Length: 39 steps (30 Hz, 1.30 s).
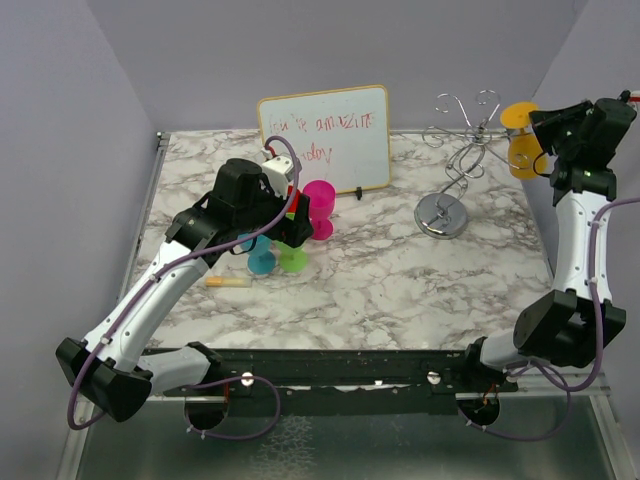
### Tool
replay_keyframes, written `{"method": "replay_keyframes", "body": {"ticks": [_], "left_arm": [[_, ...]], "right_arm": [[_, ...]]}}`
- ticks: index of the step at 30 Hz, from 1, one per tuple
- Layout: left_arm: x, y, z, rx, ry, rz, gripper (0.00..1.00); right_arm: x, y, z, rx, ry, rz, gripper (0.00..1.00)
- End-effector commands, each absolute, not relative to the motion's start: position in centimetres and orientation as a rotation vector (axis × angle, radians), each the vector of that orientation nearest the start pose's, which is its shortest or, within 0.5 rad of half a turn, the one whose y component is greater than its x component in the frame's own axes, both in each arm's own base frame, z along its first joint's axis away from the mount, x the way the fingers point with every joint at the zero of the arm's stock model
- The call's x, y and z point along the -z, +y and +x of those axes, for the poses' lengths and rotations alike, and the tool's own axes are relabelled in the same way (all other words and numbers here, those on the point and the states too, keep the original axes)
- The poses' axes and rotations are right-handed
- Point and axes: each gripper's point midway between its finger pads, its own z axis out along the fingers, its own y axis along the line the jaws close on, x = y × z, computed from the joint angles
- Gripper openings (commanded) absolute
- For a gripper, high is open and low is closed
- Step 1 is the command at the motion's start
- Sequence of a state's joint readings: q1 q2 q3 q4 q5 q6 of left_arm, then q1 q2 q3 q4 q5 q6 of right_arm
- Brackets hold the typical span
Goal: Take the wine glass off the wine glass rack
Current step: Pick up the wine glass from the wine rack.
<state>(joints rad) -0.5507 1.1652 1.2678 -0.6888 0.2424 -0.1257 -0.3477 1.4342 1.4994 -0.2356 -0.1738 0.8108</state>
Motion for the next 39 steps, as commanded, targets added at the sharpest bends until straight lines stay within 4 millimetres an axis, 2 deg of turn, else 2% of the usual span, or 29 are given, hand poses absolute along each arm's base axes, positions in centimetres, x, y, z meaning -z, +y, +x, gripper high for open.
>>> {"method": "replay_keyframes", "body": {"ticks": [1, 9, 14, 25, 29, 35, 39], "left_arm": [[-27.0, -21.5, 25.9, 0.653, 2.122, 0.618, 0.89], [-26.9, -21.5, 25.9, 0.652, 2.127, 0.618, 0.89], [-26.7, -21.5, 26.0, 0.647, 2.130, 0.623, 0.89], [-26.7, -21.5, 26.2, 0.637, 2.129, 0.634, 0.89], [-26.7, -21.9, 26.2, 0.659, 2.131, 0.644, 0.89], [-26.8, -21.8, 26.0, 0.662, 2.132, 0.632, 0.89], [-26.7, -21.8, 26.0, 0.659, 2.133, 0.635, 0.89]], "right_arm": [[-38.1, -11.3, 44.5, -0.462, 1.521, 0.891, 0.01], [-37.3, -12.6, 44.4, -0.533, 1.476, 0.954, 0.00], [-37.9, -11.7, 44.0, -0.588, 1.471, 0.919, 0.00], [-39.4, -10.4, 40.6, -0.558, 1.478, 0.890, 0.00], [-39.0, -11.2, 40.3, -0.506, 1.473, 0.916, 0.00], [-38.0, -13.5, 39.2, -0.352, 1.455, 0.995, 0.01], [-37.5, -13.6, 39.1, -0.355, 1.465, 1.000, 0.01]]}}
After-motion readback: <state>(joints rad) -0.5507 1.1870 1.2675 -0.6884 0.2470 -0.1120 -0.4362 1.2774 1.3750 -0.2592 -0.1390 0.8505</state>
